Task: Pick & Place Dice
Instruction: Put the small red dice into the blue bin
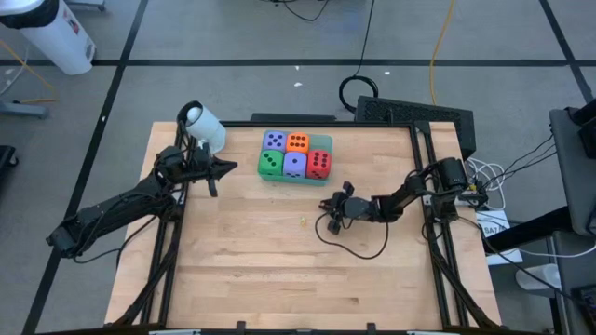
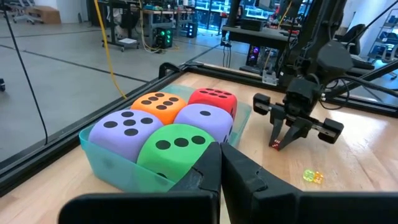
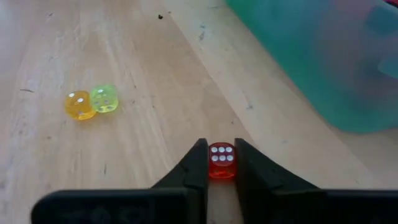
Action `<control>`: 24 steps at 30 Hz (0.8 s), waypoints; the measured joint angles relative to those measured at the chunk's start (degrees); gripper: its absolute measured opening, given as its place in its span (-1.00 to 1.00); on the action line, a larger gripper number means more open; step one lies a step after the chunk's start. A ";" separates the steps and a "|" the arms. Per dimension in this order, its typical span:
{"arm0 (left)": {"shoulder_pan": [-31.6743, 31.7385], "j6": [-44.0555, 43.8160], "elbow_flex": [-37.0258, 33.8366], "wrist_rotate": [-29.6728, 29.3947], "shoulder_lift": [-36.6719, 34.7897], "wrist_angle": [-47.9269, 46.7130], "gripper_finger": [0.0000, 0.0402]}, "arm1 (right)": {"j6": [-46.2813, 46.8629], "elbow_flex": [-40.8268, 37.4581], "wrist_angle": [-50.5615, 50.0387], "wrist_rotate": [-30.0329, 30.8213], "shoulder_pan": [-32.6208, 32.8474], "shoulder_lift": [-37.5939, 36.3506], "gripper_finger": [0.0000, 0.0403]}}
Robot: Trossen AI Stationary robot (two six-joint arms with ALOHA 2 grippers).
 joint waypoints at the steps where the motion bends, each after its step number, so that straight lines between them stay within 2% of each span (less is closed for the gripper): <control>1: 0.00 0.00 0.00 0.00 -0.02 0.00 -0.96 | -0.05 -0.04 0.93 -0.66 -0.03 0.04 -0.80; 6: 0.00 0.00 0.00 -0.02 -0.01 -0.01 -0.96 | -1.19 -0.11 1.79 -5.26 -0.32 -1.74 -0.80; 10: 0.00 0.00 0.00 -0.65 0.00 0.15 -0.96 | -1.30 0.05 -2.32 -4.62 -0.52 -6.72 -0.71; 13: 0.00 0.00 0.00 -1.85 0.00 0.28 -0.96 | -3.65 2.11 -9.74 -3.97 -0.43 -11.46 -0.69; 17: -0.01 -0.02 0.00 -2.99 -0.01 0.61 -0.96 | -8.70 7.80 -20.70 -3.40 -1.80 -17.75 -0.78; 19: 0.00 -0.01 0.00 -3.08 -0.02 1.07 -0.96 | -11.50 11.12 -25.47 -1.21 -3.17 -20.15 -0.79; 21: -0.04 -0.02 0.00 -3.05 -0.01 1.19 -0.96 | -14.26 14.36 -28.83 0.89 -5.28 -22.03 -0.78; 24: -0.06 0.17 0.00 -3.17 -0.02 1.29 -0.96 | -16.31 18.81 -32.72 0.93 -10.93 -23.83 -0.72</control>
